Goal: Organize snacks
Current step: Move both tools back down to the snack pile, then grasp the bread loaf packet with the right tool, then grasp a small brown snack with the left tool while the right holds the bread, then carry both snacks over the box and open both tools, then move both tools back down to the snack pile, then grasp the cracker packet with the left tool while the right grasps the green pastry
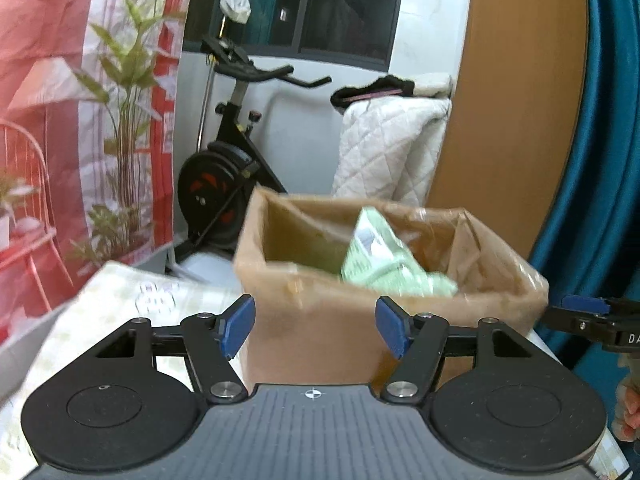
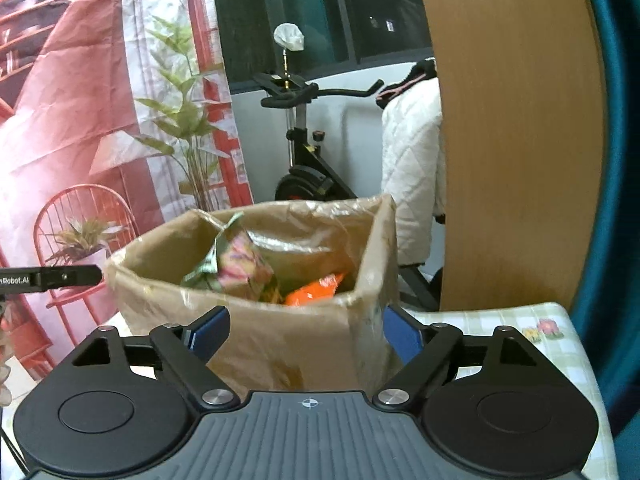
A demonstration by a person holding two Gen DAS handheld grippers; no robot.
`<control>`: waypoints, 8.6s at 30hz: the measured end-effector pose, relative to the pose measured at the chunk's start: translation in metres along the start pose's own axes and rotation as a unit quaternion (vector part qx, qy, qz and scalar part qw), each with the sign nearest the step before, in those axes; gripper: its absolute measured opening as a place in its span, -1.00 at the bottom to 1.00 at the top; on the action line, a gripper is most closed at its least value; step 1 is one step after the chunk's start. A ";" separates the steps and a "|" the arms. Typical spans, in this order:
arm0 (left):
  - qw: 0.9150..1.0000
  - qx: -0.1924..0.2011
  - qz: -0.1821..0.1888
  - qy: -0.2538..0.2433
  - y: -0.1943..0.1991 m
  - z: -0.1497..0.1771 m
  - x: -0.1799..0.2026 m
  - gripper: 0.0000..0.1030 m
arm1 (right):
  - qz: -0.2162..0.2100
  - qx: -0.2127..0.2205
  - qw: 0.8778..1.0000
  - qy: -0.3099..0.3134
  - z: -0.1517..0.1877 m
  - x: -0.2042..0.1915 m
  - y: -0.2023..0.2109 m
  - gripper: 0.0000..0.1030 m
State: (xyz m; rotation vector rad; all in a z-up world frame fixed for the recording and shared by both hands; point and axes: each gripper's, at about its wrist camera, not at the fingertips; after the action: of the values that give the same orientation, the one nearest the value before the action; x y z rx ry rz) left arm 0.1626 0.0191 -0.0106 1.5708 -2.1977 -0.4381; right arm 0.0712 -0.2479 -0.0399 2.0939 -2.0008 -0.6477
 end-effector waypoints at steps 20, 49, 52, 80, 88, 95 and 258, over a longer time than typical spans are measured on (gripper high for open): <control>0.996 -0.082 0.019 -0.011 -0.021 0.069 0.009 0.33 | 0.022 -0.106 0.994 -0.010 0.090 0.004 -0.032 0.70; 0.991 -0.127 0.033 -0.017 -0.043 0.099 0.019 0.32 | 0.052 -0.173 0.984 0.000 0.131 0.016 -0.066 0.23; 0.990 -0.133 0.033 -0.013 -0.045 0.103 0.018 0.32 | 0.048 -0.171 0.984 -0.005 0.132 0.017 -0.065 0.22; 0.984 -0.170 0.057 0.008 -0.055 0.125 0.020 0.22 | 0.019 -0.160 0.987 0.010 0.136 0.004 -0.054 0.29; 0.979 -0.182 0.086 0.008 -0.062 0.135 0.041 0.16 | 0.073 -0.151 0.985 0.035 0.143 0.026 -0.040 0.29; 0.973 -0.178 0.139 0.042 -0.083 0.128 0.061 -0.46 | 0.075 -0.143 0.987 0.014 0.149 0.040 -0.033 0.29; 0.986 -0.160 -0.016 0.036 -0.060 0.159 0.045 0.04 | 0.058 -0.129 0.990 0.011 0.151 0.045 -0.099 0.43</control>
State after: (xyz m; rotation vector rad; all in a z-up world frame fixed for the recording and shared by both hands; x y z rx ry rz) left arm 0.1207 -0.0397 -0.1708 1.4257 -1.9371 -0.6939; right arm 0.0974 -0.2583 -0.2235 1.8143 -1.8953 -0.8104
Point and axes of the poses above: each gripper's, at about its wrist camera, not at the fingertips, and y roughly against the way its jaws point, x to its right, z to its underside
